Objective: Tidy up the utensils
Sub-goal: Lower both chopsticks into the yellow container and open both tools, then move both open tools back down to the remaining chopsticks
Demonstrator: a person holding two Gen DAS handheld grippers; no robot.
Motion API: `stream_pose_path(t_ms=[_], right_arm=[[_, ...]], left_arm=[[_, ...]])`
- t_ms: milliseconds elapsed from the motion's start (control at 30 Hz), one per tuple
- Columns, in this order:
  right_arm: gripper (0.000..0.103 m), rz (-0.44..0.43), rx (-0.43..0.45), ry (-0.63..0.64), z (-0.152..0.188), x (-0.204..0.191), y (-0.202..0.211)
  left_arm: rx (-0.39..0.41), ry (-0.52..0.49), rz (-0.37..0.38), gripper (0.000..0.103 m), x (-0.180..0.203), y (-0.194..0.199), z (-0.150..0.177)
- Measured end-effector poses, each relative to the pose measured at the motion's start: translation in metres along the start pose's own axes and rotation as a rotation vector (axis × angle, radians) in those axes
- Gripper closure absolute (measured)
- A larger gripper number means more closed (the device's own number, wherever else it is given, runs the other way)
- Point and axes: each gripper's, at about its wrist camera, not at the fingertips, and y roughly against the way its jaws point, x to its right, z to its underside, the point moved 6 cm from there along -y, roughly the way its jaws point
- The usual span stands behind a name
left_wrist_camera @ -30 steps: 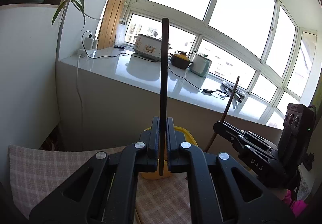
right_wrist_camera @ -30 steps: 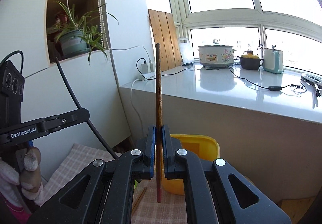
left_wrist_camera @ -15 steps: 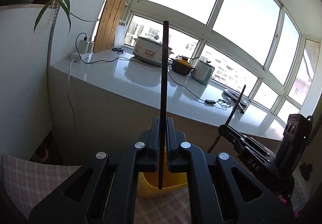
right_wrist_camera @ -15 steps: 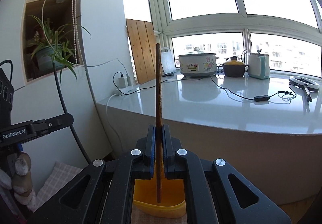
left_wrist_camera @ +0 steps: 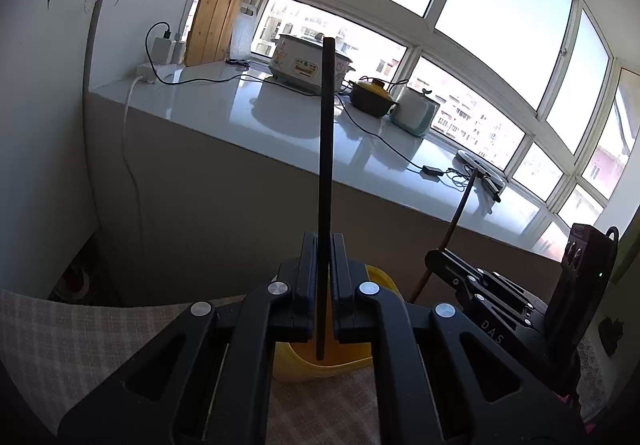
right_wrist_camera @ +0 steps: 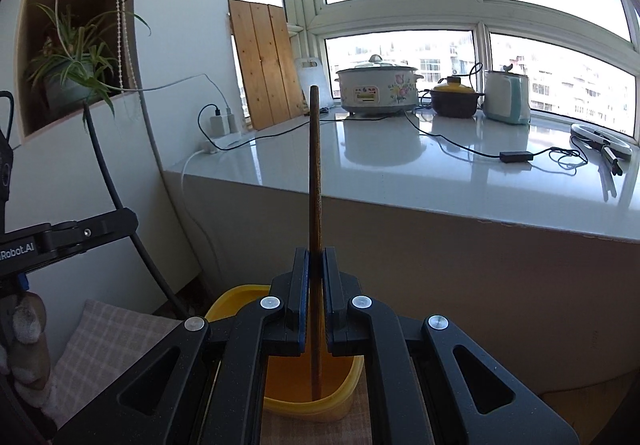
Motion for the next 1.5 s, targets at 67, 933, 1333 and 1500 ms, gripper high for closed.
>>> stream_pose_path(t_ms=[67, 933, 1333, 1500], right_arm=[[0.098, -0.001, -0.02, -0.004, 0.007, 0.002, -0.001], [0.06, -0.011, -0.139, -0.018, 0.042, -0.012, 0.022], [0.06, -0.032, -0.102, -0.007, 0.052, -0.028, 0.055], [0.06, -0.057, -0.129, -0.011, 0.071, -0.034, 0.06]], left_arm=[[-0.02, 0.001, 0.001, 0.1, -0.002, -0.004, 0.007], [-0.11, -0.008, 0.036, 0.089, -0.005, 0.023, 0.062], [-0.057, 0.004, -0.042, 0.089, -0.041, 0.076, 0.078], [-0.098, 0.06, -0.111, 0.089, -0.083, 0.086, 0.1]])
